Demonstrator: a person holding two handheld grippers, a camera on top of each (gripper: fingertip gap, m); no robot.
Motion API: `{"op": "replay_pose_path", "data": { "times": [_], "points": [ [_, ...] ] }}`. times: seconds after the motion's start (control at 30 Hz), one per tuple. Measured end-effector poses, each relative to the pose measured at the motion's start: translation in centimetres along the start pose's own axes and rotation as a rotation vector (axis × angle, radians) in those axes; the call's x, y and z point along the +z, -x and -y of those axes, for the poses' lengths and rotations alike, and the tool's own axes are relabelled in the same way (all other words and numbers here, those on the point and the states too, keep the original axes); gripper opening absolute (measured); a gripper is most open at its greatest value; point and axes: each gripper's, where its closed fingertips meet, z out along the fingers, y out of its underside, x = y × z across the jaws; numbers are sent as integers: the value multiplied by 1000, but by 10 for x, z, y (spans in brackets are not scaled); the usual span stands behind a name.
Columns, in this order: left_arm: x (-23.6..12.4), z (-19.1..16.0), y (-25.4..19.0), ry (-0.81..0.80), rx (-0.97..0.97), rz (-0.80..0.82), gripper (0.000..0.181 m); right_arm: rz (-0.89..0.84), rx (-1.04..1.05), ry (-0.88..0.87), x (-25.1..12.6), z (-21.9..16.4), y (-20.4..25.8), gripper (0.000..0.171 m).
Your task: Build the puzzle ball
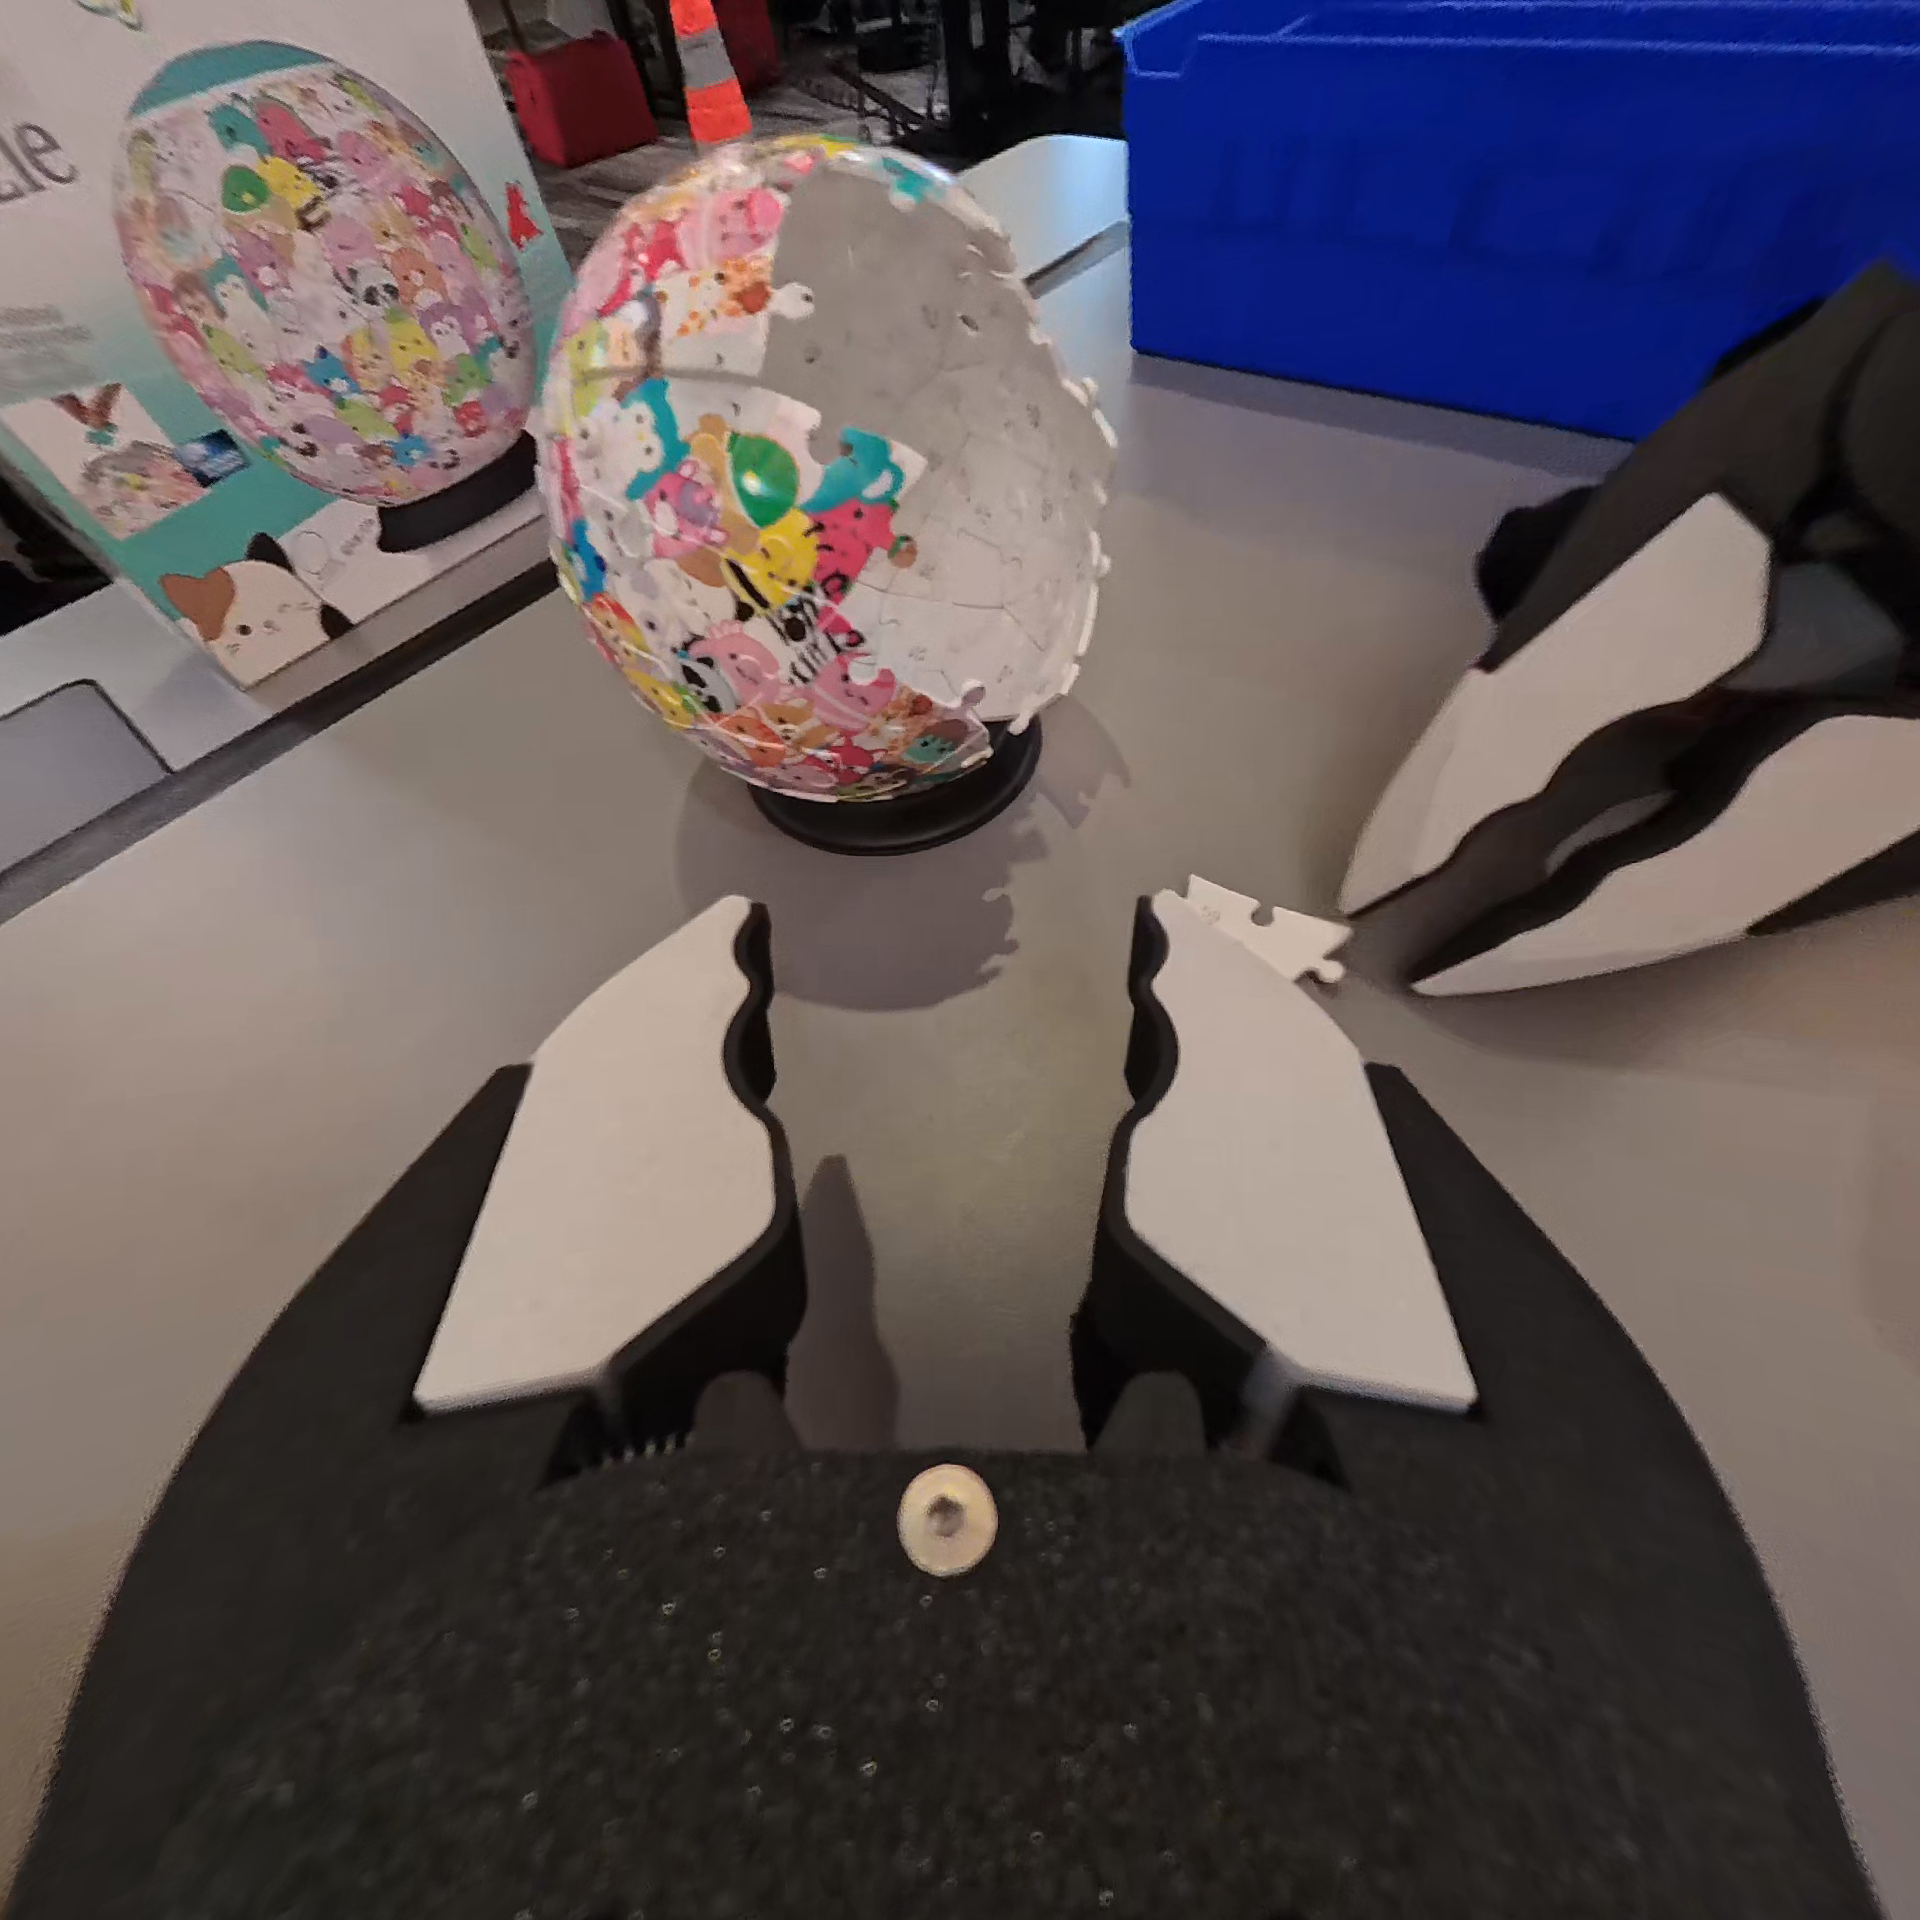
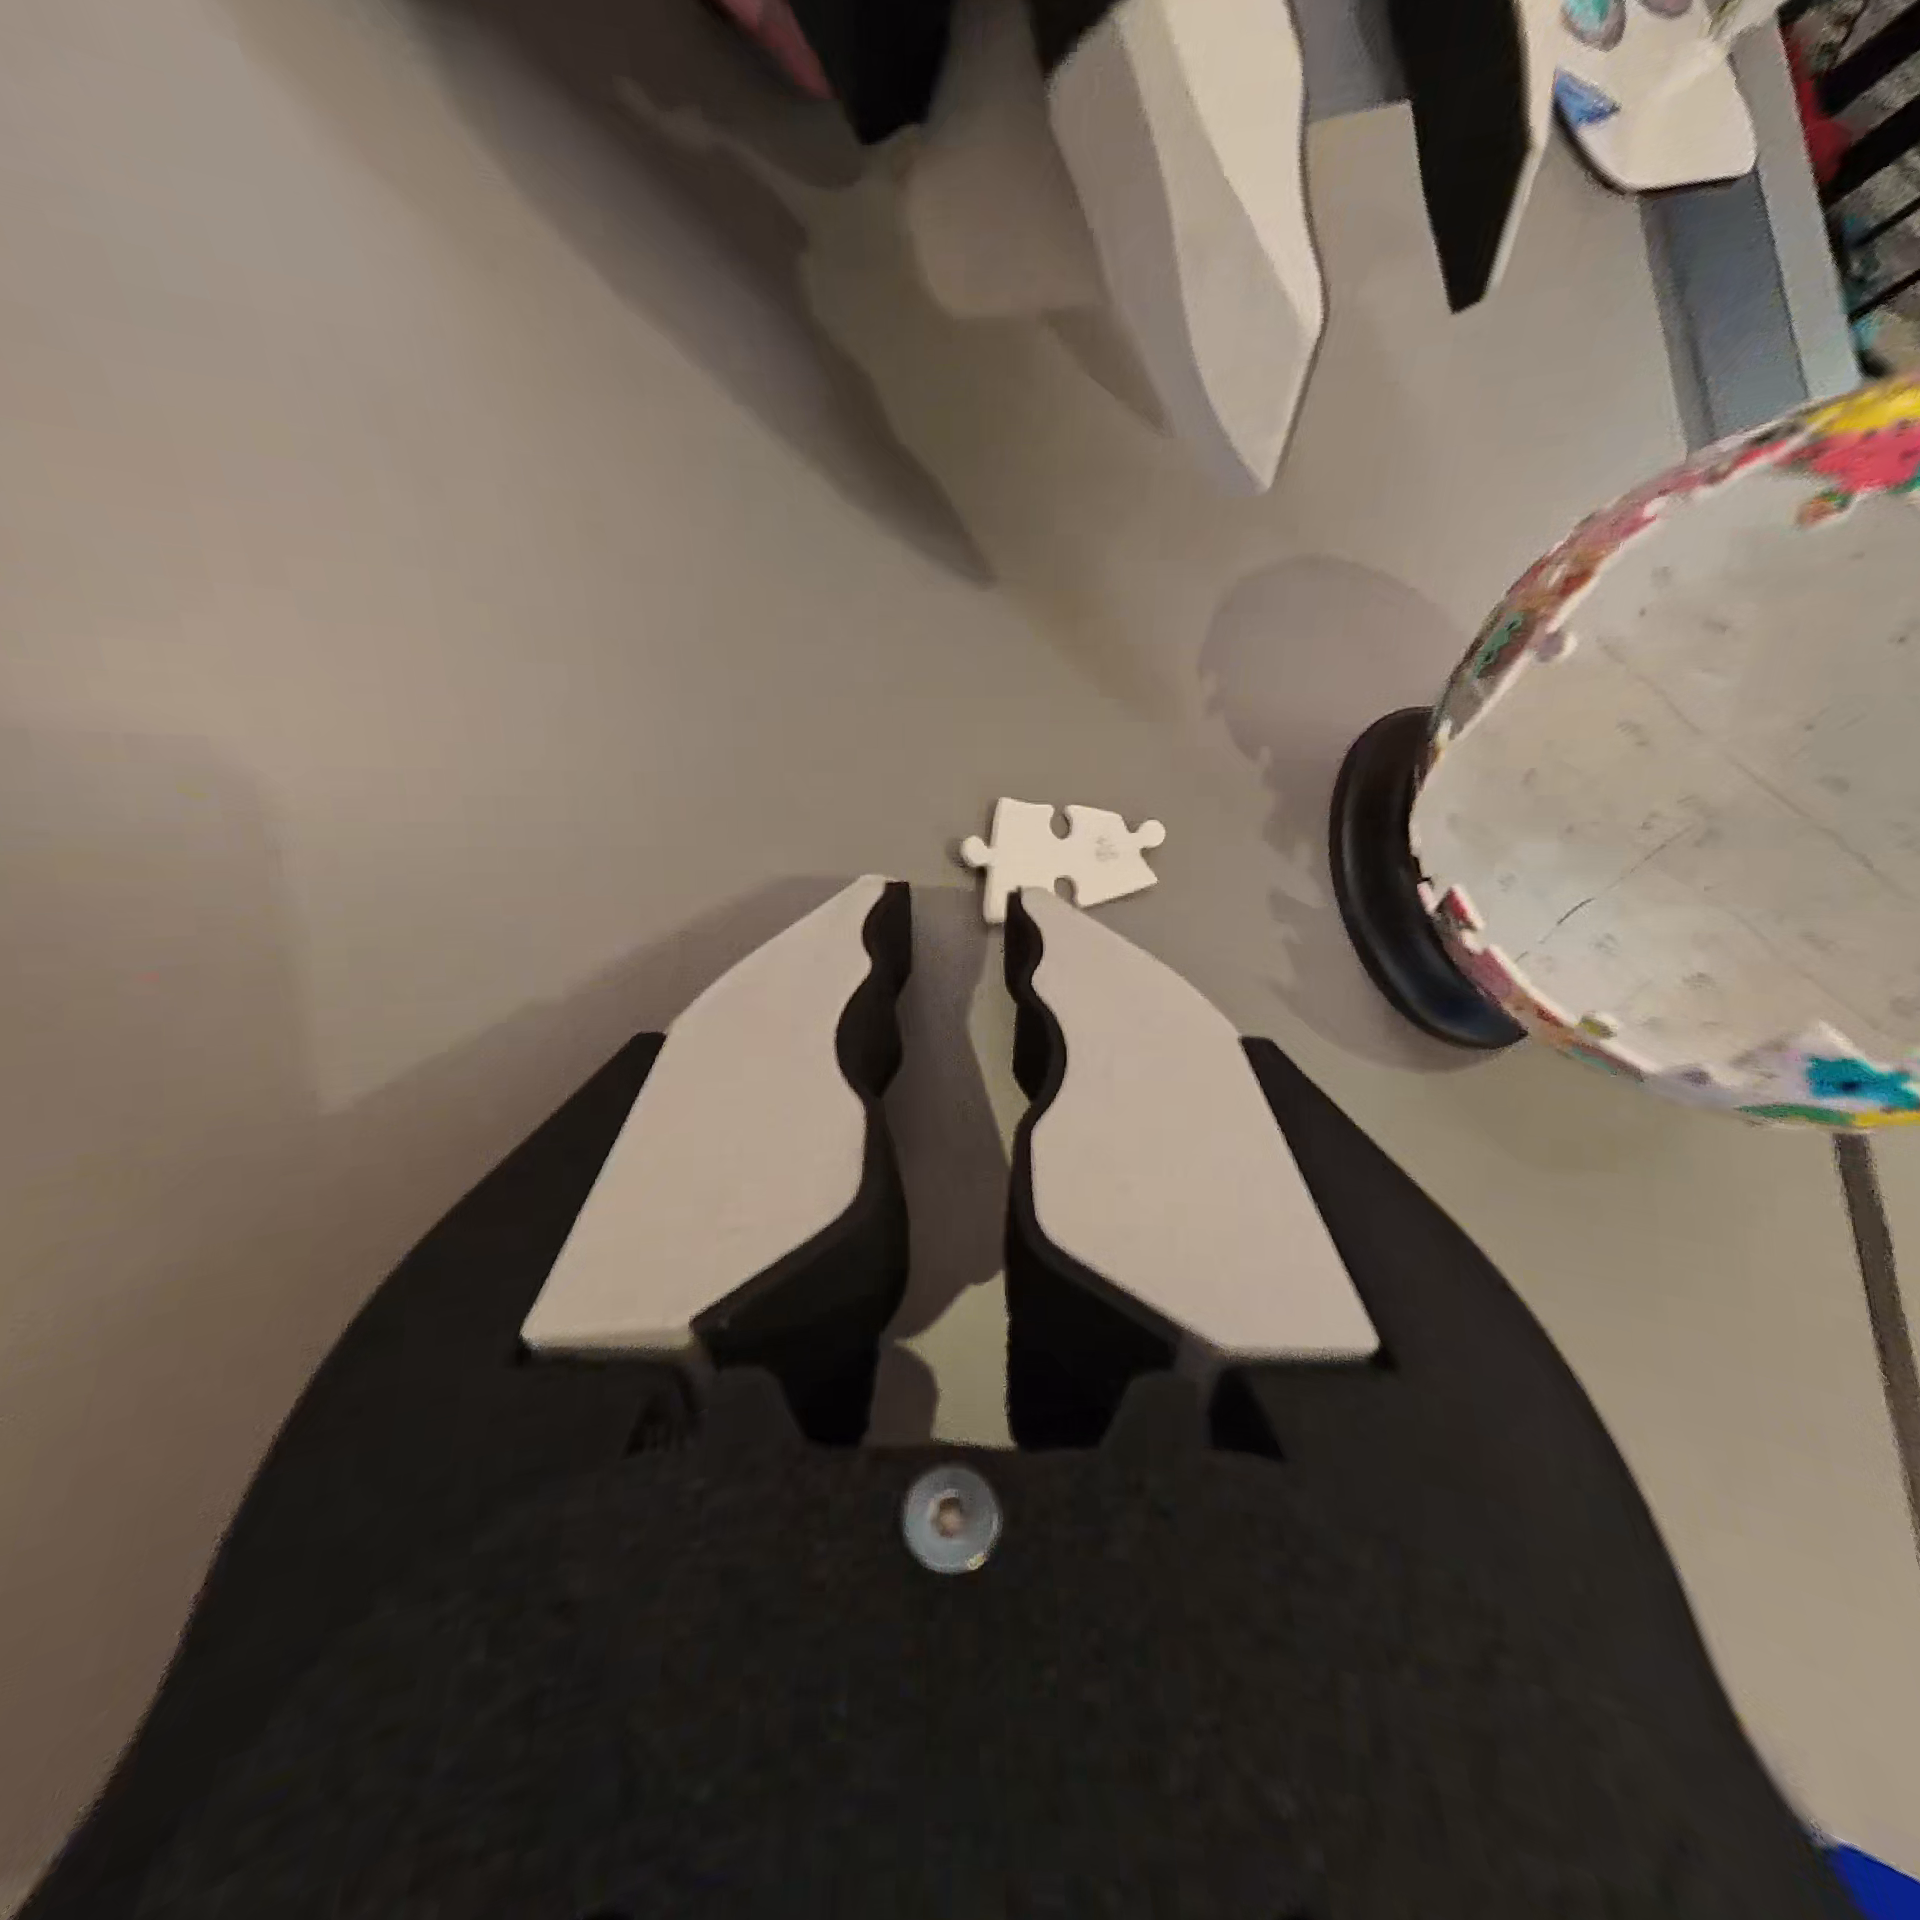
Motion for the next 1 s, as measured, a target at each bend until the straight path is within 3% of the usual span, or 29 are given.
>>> {"op": "replay_pose_path", "data": {
  "times": [0.03,0.17,0.3,0.4,0.53,0.63,0.7,0.87,1.0],
  "points": [
    [1,-1,-5,9,12,-33,64,15,33,-8,1,0,0,13],
    [3,-11,-39,75,127,-205,43,92,175,-23,-2,-6,-8,25],
    [20,-31,-56,270,105,-365,42,232,318,0,0,-12,-5,30],
    [24,-32,-69,324,50,-487,46,224,322,7,1,-13,-6,35],
    [32,-37,-71,366,101,-474,54,216,338,7,4,-12,-9,38],
    [38,-35,-79,361,139,-461,50,208,343,7,7,-10,-11,35],
    [38,-34,-82,358,153,-460,37,202,342,8,7,-10,-12,26],
    [40,-35,-80,356,156,-430,36,180,316,11,7,-10,-12,5],
    [39,-34,-81,343,187,-403,35,149,311,0,5,-10,-15,20]
  ]
}}
